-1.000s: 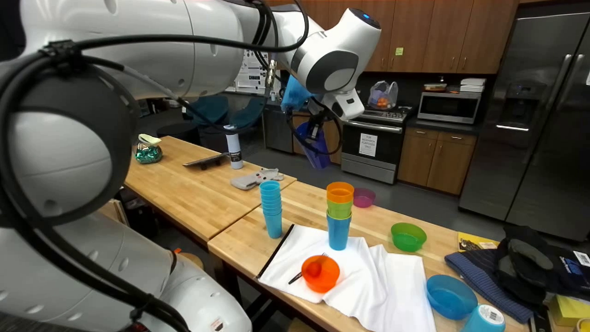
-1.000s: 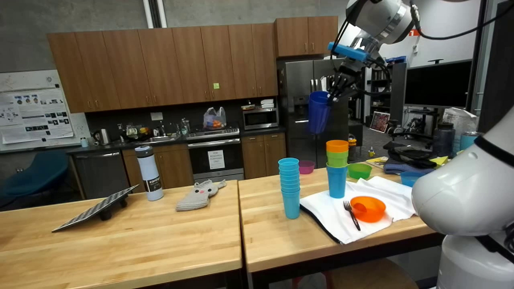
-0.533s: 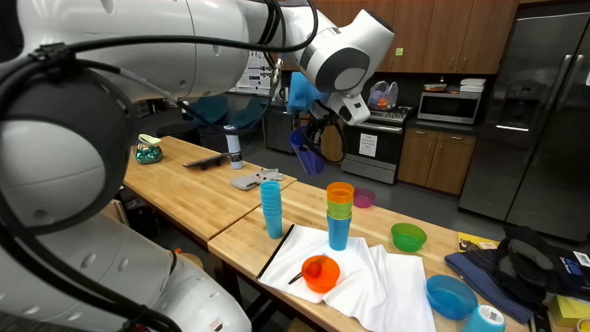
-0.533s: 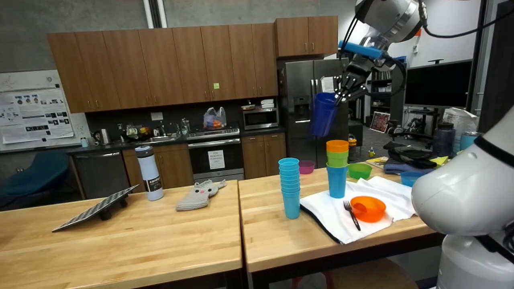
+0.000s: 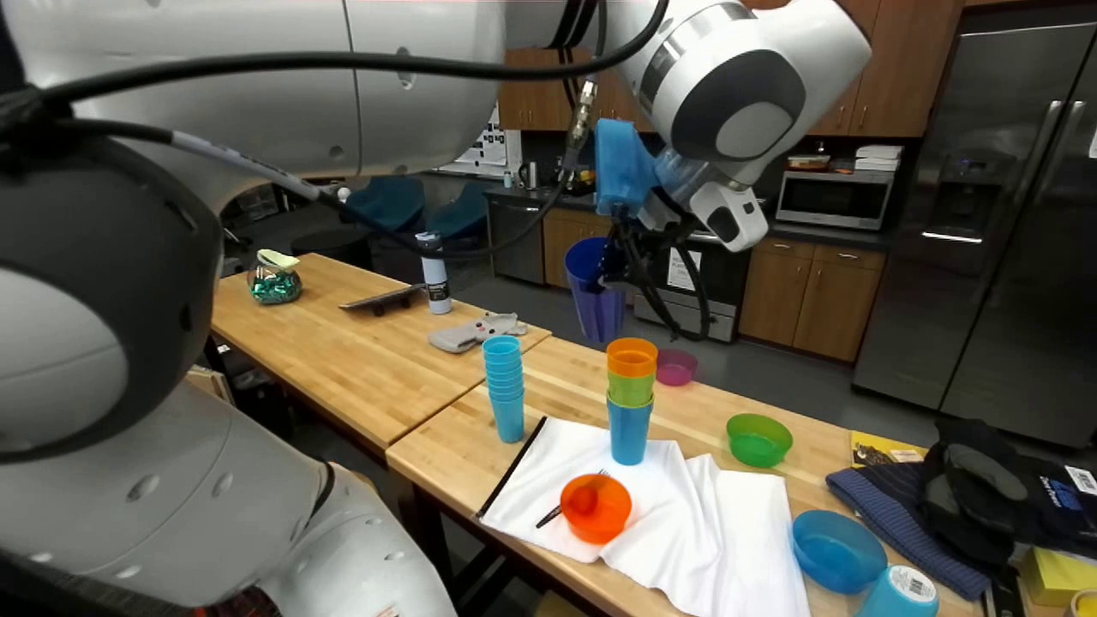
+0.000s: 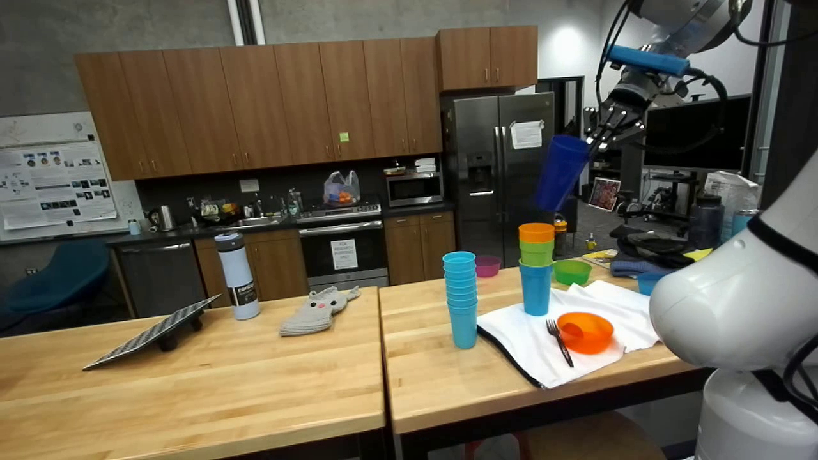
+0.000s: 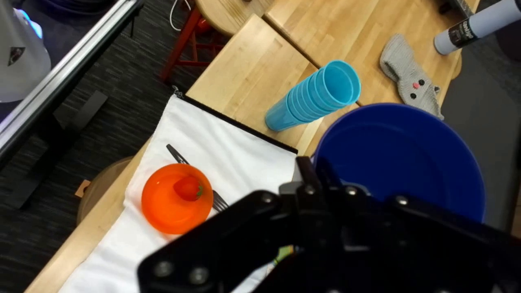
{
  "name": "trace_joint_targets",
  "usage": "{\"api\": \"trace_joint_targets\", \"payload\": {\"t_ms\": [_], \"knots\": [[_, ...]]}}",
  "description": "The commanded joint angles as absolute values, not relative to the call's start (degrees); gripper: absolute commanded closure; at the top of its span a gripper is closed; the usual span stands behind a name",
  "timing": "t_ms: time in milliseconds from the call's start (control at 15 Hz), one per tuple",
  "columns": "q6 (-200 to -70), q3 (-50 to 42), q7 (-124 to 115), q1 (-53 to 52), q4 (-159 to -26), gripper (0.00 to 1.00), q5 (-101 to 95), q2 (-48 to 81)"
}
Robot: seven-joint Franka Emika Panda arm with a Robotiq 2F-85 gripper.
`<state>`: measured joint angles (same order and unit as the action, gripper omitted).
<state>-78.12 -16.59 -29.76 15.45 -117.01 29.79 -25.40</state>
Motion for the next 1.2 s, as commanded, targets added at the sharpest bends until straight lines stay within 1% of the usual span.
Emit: {"api": "trace_joint_targets", "payload": {"t_ms": [0,533,1133], "knots": [[-76.00,-17.69,-28.03,18.17,-111.59,0.99,29.48,-20.64],[-75.79,-18.04,-27.77,17.68,-104.70,0.99,34.38,-10.32],[-70.47,-16.65,-29.79,16.40,-96.44,0.99,35.69,-1.79]]}}
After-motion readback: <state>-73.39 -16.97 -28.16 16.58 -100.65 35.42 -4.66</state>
